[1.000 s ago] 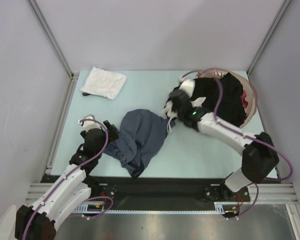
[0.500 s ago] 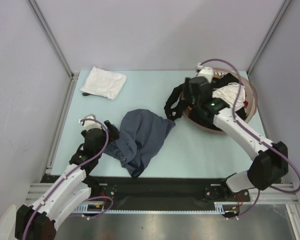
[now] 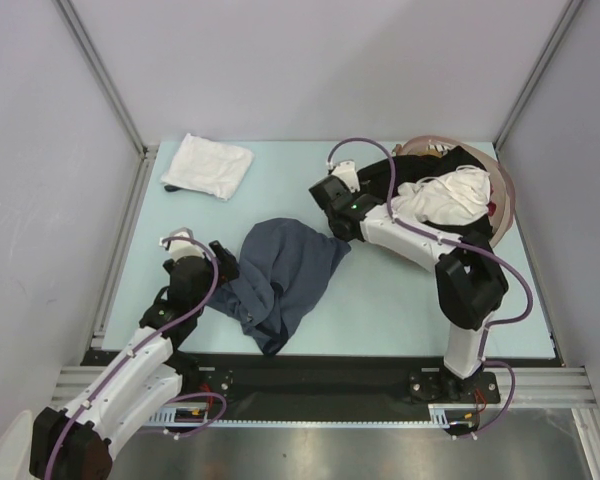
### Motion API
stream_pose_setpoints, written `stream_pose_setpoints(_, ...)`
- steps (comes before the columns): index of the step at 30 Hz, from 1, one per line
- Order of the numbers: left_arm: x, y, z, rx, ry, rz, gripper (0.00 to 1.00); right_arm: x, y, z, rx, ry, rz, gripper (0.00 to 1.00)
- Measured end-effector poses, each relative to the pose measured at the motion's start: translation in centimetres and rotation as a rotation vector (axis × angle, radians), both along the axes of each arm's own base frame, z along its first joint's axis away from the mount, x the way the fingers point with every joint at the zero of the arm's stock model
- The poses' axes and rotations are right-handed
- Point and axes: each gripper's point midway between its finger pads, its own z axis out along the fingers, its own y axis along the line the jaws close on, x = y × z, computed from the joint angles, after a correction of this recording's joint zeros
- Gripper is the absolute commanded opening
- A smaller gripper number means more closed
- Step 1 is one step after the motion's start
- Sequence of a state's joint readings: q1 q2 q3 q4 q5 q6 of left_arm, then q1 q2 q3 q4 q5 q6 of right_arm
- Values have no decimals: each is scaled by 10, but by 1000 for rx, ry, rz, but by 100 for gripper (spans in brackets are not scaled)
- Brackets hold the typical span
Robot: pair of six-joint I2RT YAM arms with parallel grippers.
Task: Fold and stack the tank tops
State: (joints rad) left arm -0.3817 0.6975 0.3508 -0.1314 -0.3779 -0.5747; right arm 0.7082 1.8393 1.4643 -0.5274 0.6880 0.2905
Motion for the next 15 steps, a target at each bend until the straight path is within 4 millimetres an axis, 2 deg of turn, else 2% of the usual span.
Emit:
stream_pose_setpoints(2, 0, 0, 0, -1, 0, -1, 100, -6, 8, 0, -48, -12, 20, 65)
stream_pose_setpoints(7, 1, -3, -1, -6, 4, -13, 100, -25, 41, 6, -149, -59, 107, 65)
stream_pose_setpoints(10, 1, -4, 0, -8, 2, -15, 100, -27, 55, -1, -222, -58, 154, 68)
stream_pose_setpoints(15, 1, -4, 0, -9, 1, -18, 100, -19, 47, -26, -445, 17, 251, 73)
